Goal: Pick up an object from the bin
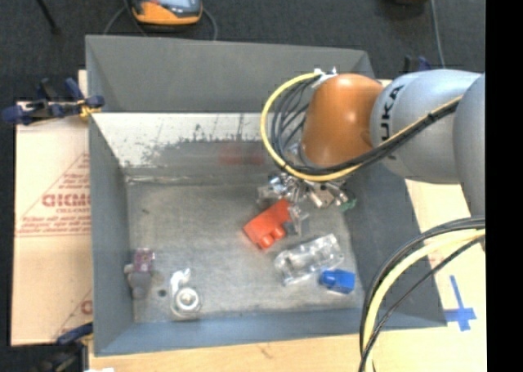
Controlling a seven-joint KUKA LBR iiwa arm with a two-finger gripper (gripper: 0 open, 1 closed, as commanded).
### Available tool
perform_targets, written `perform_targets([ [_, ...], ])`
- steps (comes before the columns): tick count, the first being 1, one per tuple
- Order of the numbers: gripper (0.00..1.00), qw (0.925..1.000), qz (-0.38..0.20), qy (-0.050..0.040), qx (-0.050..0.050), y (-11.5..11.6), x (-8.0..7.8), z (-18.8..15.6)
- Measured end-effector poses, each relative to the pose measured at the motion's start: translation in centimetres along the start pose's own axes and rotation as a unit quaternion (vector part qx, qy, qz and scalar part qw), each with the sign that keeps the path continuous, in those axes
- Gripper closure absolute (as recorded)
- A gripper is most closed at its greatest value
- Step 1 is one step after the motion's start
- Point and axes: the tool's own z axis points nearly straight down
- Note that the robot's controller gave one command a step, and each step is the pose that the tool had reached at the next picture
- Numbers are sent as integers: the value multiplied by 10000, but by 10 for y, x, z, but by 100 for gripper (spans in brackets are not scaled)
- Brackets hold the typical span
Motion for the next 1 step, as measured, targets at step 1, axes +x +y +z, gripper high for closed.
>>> perform_targets([
  [1,100,9796,-2012,17,-2,-13,13,-175],
])
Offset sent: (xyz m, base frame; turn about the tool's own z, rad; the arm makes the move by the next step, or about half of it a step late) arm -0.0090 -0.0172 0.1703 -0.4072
